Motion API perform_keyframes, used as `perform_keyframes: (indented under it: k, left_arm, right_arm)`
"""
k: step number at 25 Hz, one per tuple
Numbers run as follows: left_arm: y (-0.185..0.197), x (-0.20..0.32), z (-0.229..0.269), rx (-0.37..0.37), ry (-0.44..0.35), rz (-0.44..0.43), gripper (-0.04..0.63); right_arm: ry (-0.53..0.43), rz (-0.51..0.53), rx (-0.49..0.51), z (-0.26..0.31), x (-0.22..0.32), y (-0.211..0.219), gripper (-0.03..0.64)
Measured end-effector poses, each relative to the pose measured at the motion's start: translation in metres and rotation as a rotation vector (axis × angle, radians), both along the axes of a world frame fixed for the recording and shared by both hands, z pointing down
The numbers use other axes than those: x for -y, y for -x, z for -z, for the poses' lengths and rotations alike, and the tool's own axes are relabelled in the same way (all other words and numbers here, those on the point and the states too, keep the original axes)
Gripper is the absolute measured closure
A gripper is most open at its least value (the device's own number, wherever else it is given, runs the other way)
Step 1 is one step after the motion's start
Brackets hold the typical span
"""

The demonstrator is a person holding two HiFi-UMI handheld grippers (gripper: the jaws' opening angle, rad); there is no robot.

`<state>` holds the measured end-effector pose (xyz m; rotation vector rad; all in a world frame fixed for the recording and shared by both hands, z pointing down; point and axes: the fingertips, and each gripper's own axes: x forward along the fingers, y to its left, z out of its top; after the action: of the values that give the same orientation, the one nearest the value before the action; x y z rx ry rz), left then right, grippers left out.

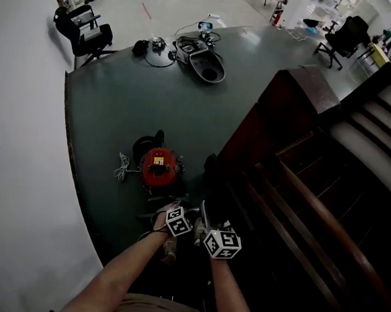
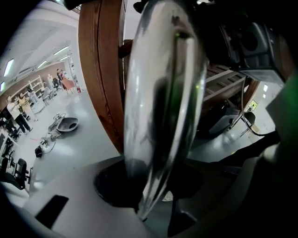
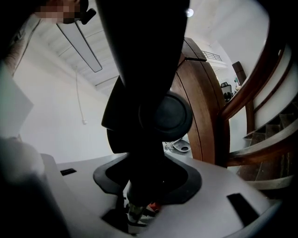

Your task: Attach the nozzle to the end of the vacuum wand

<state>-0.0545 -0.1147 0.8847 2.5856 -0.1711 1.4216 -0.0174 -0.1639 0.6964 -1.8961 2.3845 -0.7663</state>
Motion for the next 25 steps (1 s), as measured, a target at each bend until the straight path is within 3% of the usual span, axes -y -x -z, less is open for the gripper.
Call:
perform_keyframes:
  k: [5, 11, 16, 25]
  left_arm:
    - [-0.007, 0.007, -0.002, -0.004, 0.010, -0.030, 0.394]
    - [-0.002, 0.021, 0.008, -0.021, 0.029, 0.023, 0.370]
    - [-0.007, 0.047, 0.031, -0.092, 0.065, 0.116, 0.368]
    - [-0.017, 0.077, 0.048, -0.124, 0.075, 0.138, 0.368]
  right_arm:
    - [0.008, 0.001, 0.007, -0.004, 0.012, -0.015, 0.439]
    - [0.011, 0.016, 0.022, -0.010, 0.033, -0.032, 0.439]
    - [0.039, -0.005, 0.046, -0.022, 0.053, -0.053, 0.439]
    - [0.088, -0.074, 0.096, -0.048, 0.084, -0.101, 0.439]
